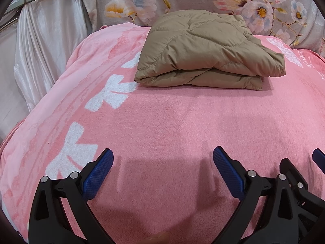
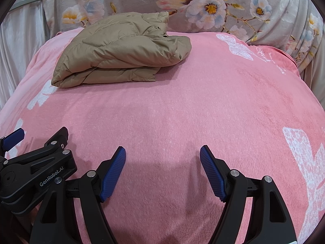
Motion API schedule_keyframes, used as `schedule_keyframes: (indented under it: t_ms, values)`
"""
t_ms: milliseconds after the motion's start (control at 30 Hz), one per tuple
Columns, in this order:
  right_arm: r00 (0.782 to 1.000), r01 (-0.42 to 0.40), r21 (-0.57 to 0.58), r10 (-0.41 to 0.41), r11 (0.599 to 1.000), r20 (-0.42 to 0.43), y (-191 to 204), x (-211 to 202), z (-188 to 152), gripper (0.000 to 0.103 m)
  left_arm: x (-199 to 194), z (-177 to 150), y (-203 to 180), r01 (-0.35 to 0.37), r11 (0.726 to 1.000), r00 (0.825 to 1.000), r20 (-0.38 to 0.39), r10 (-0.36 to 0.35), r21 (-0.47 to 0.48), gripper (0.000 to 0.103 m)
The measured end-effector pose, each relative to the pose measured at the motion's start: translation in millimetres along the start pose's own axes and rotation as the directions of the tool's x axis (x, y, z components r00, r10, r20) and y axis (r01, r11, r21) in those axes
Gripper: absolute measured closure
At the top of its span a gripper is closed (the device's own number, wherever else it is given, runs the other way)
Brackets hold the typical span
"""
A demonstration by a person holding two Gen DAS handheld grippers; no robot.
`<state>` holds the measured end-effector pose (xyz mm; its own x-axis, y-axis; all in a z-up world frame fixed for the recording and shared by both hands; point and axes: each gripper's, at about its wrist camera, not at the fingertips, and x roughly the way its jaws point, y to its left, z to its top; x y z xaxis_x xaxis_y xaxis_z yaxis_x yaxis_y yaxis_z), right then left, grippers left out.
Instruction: Fold large clothes
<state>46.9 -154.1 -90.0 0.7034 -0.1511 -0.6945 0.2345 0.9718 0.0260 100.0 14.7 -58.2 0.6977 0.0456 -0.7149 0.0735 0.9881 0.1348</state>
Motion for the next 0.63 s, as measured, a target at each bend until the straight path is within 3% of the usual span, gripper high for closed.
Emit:
schedule_keyframes:
  t_ms: [333, 467, 633]
  values:
    - [1.000, 0.002, -0.004, -0.002, 1.000, 0.001, -4.6, 0.5, 0.8, 0.030, 0.4, 1.6, 3.0, -0.002, 1.000, 1.000, 0.004, 0.002, 0.003, 0.009]
    - [1.000, 0.008, -0.007, -0.008, 1.000, 0.001, -3.8, 0.1, 0.8, 0.030, -1.5, 2.0, 1.4, 0.004, 1.000, 1.000, 0.012, -0.004, 0.014, 0.016]
    - [1.000, 0.010, -0.009, -0.010, 1.000, 0.003, -10.2, 1.5, 2.9, 0.030, 0.1, 3.2, 2.7, 0.008, 1.000, 1.000, 0.012, -0.008, 0.017, 0.017]
